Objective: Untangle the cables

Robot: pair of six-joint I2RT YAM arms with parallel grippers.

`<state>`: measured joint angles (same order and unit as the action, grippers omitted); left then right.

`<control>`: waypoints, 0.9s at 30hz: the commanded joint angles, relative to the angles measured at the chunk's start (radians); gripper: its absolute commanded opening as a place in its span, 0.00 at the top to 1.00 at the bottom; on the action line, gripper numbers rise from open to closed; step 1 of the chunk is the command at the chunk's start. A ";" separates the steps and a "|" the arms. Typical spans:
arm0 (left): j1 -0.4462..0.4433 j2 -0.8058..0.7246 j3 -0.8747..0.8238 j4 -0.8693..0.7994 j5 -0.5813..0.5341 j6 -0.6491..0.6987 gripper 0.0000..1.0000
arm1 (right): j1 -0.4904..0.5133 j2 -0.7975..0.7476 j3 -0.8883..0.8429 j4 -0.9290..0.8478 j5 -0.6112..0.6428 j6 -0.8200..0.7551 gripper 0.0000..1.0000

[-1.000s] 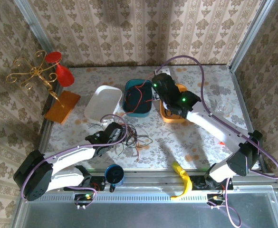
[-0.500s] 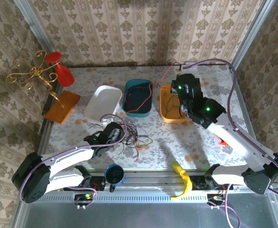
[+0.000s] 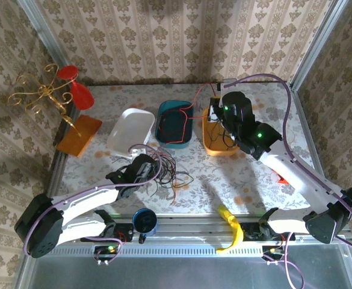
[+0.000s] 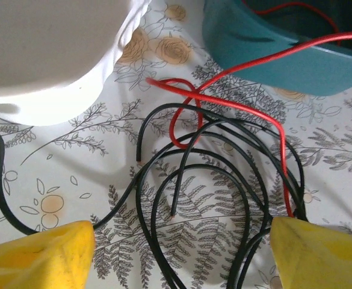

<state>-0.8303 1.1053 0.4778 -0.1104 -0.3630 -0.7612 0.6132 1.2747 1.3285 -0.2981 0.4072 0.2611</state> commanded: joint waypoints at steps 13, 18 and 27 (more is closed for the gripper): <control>0.080 0.248 0.201 0.126 0.057 0.268 0.19 | -0.003 -0.230 -0.057 -0.117 -0.009 0.035 1.00; 0.081 0.406 0.281 0.146 0.064 0.283 0.28 | -0.006 -0.268 -0.050 -0.146 0.012 0.035 1.00; 0.076 0.505 0.303 0.138 0.058 0.202 0.93 | -0.028 -0.323 -0.030 -0.141 0.110 0.032 1.00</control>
<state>-0.7574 1.6047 0.7685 0.0315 -0.3092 -0.5396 0.5961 0.9787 1.2808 -0.4316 0.4423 0.2878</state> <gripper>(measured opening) 0.107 0.066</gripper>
